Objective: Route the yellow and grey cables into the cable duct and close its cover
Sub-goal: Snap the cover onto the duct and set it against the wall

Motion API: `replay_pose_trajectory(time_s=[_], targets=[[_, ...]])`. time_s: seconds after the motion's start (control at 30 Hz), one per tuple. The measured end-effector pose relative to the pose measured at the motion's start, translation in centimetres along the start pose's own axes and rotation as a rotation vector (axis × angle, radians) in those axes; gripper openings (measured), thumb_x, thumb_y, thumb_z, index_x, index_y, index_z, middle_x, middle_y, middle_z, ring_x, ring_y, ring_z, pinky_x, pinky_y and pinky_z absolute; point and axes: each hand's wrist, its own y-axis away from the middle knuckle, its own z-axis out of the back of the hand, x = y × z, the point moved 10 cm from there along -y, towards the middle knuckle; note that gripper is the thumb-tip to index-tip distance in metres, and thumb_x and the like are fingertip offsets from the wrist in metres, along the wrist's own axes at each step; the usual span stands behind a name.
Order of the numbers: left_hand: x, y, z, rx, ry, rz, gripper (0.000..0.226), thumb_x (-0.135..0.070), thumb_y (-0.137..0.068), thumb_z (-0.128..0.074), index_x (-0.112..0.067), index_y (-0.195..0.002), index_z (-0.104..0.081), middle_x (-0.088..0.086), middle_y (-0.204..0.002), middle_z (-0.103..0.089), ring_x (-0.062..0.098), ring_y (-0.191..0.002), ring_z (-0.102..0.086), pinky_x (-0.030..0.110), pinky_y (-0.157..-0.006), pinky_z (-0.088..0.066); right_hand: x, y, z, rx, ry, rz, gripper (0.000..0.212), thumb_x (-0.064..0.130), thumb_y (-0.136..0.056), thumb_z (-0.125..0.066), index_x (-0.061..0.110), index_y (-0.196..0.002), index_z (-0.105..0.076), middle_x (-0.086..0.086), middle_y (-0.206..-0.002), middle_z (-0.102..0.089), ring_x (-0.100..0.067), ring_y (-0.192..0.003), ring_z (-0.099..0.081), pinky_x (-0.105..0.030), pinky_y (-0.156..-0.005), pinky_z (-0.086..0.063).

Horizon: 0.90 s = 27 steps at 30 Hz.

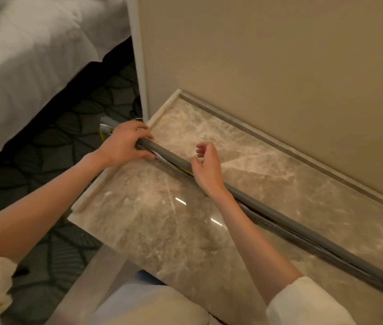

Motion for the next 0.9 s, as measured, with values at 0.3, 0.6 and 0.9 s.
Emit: replay_pose_trajectory(time_s=[0.3,0.6,0.9], targets=[[9.6,2.5,2.9,-0.236,0.104,0.372,0.098,-0.047,-0.063,-0.08,-0.023,-0.143,-0.029,0.015,-0.152,-0.018,0.033,-0.142,-0.012,0.053,-0.116,-0.015,5.1,-2.7,-7.0,0.276,0.235,0.248,0.029,0.024,-0.097,-0.047,0.009,-0.121,-0.05,-0.006,-0.112,-0.058,-0.016,-0.098,-0.056,-0.03,-0.082,-0.049],[14.9,6.8,2.1,-0.523,0.647,0.907,0.077,-0.039,-0.072,-0.077,-0.011,-0.131,-0.036,0.011,-0.133,-0.038,0.019,-0.119,-0.044,0.031,-0.102,-0.043,8.4,-5.7,-10.7,0.353,0.156,0.284,0.027,0.028,-0.096,-0.051,0.011,-0.117,-0.053,-0.001,-0.099,-0.059,-0.011,-0.083,-0.056,-0.024,-0.073,-0.047],[12.7,5.4,-4.1,-0.223,1.751,0.937,0.028,-0.004,-0.096,-0.041,0.001,-0.121,-0.053,0.015,-0.119,-0.062,0.027,-0.119,-0.055,0.038,-0.105,-0.042,9.4,-6.1,-14.7,0.481,0.284,0.324,0.043,0.034,-0.093,-0.056,0.014,-0.131,-0.049,-0.008,-0.115,-0.057,-0.019,-0.1,-0.055,-0.032,-0.084,-0.047]])
